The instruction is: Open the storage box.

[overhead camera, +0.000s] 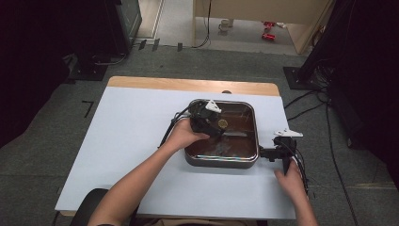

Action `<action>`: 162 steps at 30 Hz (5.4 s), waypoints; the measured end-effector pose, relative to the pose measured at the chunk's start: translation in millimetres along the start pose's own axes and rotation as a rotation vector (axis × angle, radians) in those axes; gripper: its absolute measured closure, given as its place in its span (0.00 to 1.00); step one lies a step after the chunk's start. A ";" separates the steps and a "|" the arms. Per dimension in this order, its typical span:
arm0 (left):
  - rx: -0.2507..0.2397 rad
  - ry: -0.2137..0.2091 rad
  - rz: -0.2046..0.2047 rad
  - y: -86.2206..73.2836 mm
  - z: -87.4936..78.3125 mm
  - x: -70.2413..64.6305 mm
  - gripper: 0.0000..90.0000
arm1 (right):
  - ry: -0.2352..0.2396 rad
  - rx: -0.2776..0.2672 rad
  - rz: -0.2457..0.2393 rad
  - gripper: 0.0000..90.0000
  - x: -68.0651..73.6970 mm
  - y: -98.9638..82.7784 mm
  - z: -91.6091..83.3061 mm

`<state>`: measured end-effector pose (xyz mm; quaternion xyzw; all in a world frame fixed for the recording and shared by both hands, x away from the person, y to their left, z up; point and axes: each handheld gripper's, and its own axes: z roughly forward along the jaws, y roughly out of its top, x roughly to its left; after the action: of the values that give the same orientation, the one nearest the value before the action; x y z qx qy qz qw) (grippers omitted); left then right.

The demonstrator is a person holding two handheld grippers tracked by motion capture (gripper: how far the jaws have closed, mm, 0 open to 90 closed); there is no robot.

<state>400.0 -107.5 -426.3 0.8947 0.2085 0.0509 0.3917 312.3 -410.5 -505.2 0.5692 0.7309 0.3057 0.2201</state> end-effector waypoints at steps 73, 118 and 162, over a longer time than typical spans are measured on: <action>-0.141 0.244 -0.217 -64.8 -176.2 64.6 0.66 | 0.001 0.002 -0.001 0.00 -0.3 0.2 0.2; 0.011 0.412 -0.440 -168.0 -126.3 154.8 0.65 | 0.003 0.003 -0.001 0.00 -0.6 0.7 0.5; -0.093 0.271 -0.341 -126.6 -159.7 88.4 0.29 | 0.000 0.000 -0.004 0.00 0.0 0.3 0.2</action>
<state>397.5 114.3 -414.3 0.8124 0.4051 0.1134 0.4039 312.7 -410.5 -505.2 0.5676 0.7320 0.3055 0.2206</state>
